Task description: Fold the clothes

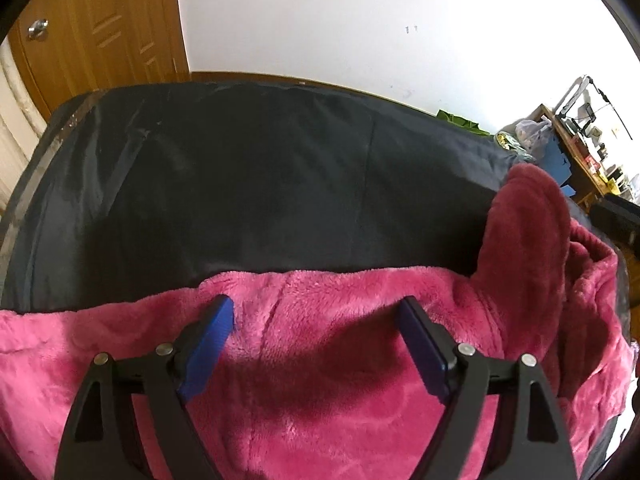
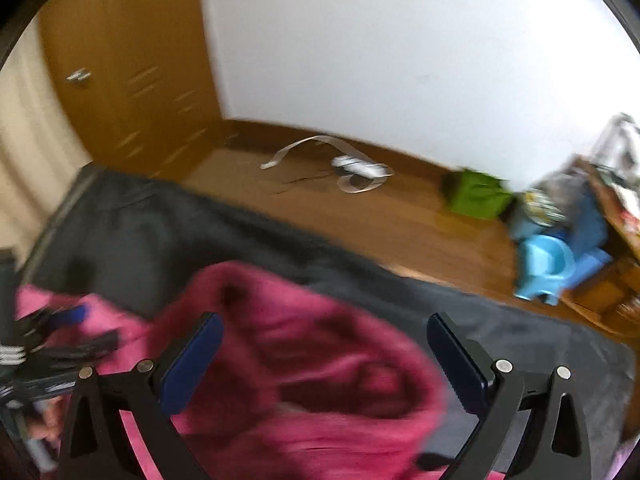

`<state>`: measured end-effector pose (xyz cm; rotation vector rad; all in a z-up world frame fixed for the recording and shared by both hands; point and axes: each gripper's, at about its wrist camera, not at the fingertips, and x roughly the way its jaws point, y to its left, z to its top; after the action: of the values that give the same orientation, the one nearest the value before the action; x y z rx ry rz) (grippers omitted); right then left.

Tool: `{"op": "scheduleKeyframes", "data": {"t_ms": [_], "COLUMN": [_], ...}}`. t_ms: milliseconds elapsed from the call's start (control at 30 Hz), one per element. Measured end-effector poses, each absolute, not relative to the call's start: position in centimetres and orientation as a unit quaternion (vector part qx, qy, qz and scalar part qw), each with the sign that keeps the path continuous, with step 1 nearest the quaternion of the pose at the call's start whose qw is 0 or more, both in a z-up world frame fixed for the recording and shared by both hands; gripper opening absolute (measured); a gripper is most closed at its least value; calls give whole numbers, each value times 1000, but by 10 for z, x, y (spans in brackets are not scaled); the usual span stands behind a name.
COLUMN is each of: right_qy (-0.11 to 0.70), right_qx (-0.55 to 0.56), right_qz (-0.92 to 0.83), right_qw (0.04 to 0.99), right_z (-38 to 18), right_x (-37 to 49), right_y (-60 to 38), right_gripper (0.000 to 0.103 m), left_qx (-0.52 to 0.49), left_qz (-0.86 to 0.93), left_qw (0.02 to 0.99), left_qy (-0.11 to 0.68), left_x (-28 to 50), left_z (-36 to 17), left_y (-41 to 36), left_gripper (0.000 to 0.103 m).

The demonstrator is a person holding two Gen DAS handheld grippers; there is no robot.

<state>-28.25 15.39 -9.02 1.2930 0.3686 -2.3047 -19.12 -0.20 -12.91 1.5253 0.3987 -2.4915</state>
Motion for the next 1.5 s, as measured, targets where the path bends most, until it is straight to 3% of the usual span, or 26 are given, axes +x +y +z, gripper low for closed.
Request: {"op": "scheduleKeyframes", "data": {"t_ms": [67, 233, 600, 900, 1167, 1500], "right_qy": [165, 232, 208, 114, 187, 173], "right_qx": [477, 500, 485, 487, 502, 534], "right_qz": [-827, -817, -830, -848, -828, -812], "right_qw": [246, 171, 181, 172, 165, 161], "right_z": [-105, -150, -138, -93, -116, -150], "right_x": [-278, -296, -294, -272, -252, -263], "right_y": [134, 123, 118, 203, 184, 159], "right_gripper": [103, 103, 103, 103, 103, 103], "left_qx": [514, 507, 509, 510, 507, 538], "left_qz": [-843, -849, -851, -839, -849, -828], "left_qw": [97, 92, 87, 86, 27, 30], "left_qy": [127, 115, 92, 168, 148, 156], "left_x": [-193, -197, -207, -207, -211, -208], "left_z": [-130, -134, -135, -111, -91, -119], "left_y": [-2, -4, -5, -8, 25, 27], "left_gripper": [86, 90, 94, 94, 95, 95]}}
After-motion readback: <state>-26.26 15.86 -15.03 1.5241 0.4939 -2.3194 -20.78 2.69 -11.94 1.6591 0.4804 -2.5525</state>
